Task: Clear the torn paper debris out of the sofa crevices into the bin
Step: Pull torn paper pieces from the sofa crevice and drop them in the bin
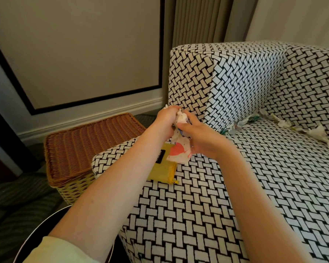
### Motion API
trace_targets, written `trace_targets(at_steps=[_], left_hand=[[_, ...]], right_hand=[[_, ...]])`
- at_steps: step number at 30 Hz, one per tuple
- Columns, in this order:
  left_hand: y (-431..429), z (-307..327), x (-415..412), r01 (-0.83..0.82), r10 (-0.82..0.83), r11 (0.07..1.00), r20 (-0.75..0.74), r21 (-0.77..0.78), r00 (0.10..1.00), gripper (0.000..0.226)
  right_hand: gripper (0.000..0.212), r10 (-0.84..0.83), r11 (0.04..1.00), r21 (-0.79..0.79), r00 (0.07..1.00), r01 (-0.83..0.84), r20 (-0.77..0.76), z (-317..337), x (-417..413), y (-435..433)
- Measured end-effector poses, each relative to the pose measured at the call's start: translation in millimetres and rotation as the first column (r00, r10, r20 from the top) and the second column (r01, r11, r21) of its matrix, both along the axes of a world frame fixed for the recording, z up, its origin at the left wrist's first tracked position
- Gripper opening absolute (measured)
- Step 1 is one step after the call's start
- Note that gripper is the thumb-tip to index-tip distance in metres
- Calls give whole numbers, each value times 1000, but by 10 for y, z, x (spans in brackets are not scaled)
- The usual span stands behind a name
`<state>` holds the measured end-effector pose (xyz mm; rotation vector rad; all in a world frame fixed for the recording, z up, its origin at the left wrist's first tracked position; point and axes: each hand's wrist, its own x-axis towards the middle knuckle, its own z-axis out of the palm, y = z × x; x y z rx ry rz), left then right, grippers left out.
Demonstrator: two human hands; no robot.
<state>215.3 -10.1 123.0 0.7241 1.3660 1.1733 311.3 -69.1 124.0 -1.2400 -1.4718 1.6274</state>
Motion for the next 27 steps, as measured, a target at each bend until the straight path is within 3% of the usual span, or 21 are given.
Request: trace_targets(at_steps=[6, 9, 13, 17, 20, 27], left_hand=[[-116, 44, -242, -26, 22, 999, 115, 36, 993, 13], [-252, 50, -454, -17, 6, 999, 194, 52, 981, 8], [-442, 95, -783, -2, -11, 999, 256, 54, 967, 10], [-664, 74, -1230, -114, 91, 990, 254, 78, 963, 32], [-832, -7, -1628, -210, 187, 975, 224, 79, 956, 37], [-1314, -548, -2337, -231, 232, 973, 116, -16, 966, 25]], right_hand=[[48, -61, 998, 39, 996, 59, 70, -11, -99, 2], [44, -156, 988, -38, 981, 152, -114, -39, -308, 1], [42, -248, 965, -180, 876, 188, -414, -57, -744, 64], [41, -310, 941, -269, 844, 205, -438, -37, -1318, -17], [29, -292, 935, -323, 841, 149, -456, -47, -1755, -203], [25, -185, 867, -491, 862, -83, -473, -636, -2598, -471]])
